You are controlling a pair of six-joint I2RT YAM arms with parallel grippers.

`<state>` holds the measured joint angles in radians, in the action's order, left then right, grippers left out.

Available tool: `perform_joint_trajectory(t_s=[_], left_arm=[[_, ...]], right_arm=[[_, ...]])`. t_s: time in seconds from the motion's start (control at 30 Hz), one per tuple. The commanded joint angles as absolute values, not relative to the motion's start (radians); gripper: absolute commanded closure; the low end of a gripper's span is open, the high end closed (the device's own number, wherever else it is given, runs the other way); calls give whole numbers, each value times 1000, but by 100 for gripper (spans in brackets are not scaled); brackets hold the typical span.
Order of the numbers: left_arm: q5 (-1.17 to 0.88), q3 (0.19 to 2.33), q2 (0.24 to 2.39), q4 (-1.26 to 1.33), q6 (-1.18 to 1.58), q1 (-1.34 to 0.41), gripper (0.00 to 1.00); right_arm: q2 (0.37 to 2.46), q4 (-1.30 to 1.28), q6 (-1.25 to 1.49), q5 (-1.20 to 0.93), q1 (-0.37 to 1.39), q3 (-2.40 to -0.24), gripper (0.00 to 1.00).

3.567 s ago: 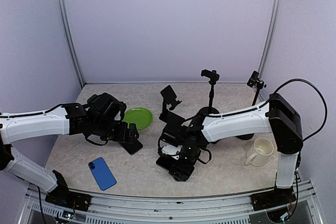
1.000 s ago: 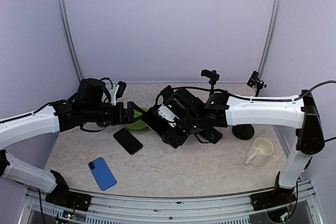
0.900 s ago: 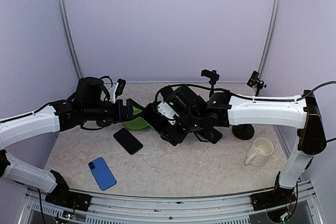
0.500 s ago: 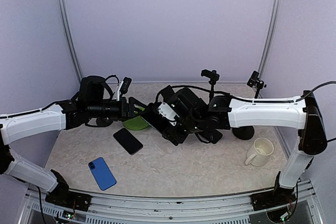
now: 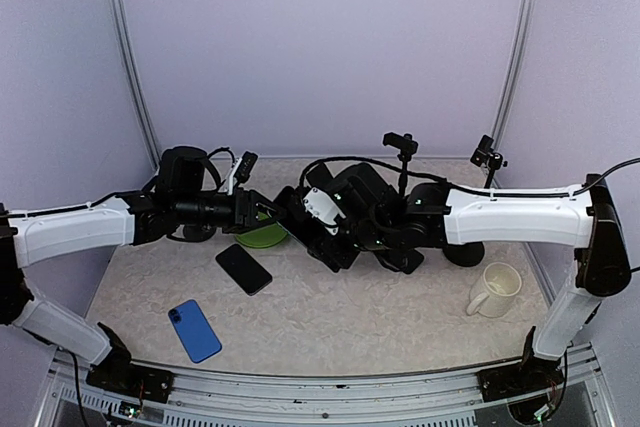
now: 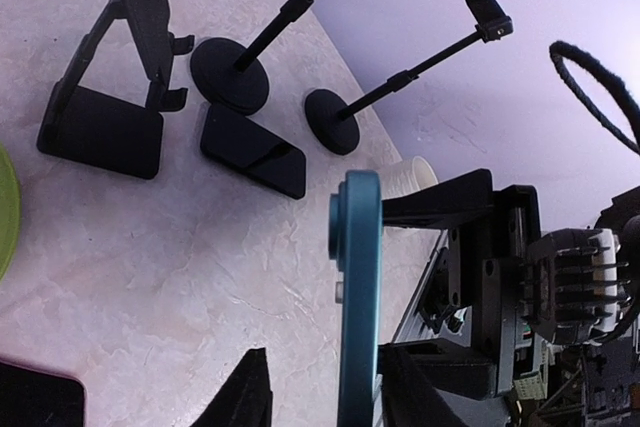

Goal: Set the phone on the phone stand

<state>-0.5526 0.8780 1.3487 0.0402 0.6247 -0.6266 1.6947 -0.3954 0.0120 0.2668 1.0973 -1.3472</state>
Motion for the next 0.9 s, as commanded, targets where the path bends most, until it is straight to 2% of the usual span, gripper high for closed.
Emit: perform_joint_trajectory(t_s=[0.0,0.07,0.1,0.13,0.23,0.3,0.4,0.53,0.7,0.87], left_arm=[[-627,907,1376,118,619,-617,71],[-646,914,1389,137,622,-617,85],[-647,917,1393,142,620,-618,92],[-648,921,1394,144,612,-620,98],[-643,933,1376,133,575,-615,100],[-660,952,1365,106,529,-612,100],[-725,988,1360,24,423,-613,100],[-786,1011,1327,-104,252,-616,100],[-776,937,1189,-95,48,-655,100],[-795,952,1171,-154,-20,-648,100]], right_arm=[[1660,-327,2,267,1092,-1352,57],[1660,-323,0,256,1092,-1348,56],[1661,-319,0,244,1092,-1346,52],[1663,-315,-7,223,1092,-1339,42],[1664,-335,-21,164,1091,-1343,11],[1640,-344,-36,101,1078,-1337,1],[1581,-349,-32,-26,1025,-1316,0],[1514,-360,-3,-308,894,-1298,2],[1488,-323,-48,-563,812,-1250,16],[1535,-320,-83,-707,809,-1256,24]])
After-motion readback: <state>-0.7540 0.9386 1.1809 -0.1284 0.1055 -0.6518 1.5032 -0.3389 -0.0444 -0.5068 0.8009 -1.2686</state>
